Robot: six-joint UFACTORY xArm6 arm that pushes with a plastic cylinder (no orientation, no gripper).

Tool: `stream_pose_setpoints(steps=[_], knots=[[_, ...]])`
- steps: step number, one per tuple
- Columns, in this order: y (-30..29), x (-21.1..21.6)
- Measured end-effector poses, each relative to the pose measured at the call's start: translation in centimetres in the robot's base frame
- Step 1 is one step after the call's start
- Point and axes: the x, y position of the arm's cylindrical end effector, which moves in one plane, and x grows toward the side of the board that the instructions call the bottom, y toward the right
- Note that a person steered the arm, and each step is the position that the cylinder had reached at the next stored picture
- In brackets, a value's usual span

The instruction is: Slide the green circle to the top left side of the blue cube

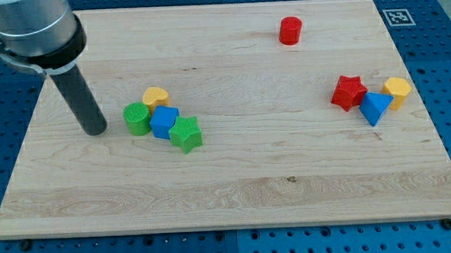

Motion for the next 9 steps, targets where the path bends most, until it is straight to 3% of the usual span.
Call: stream_pose_setpoints(steps=[2, 4, 7, 9], knots=[[2.0, -0.8], [1.8, 2.3], [3.8, -1.5], [3.6, -1.4]])
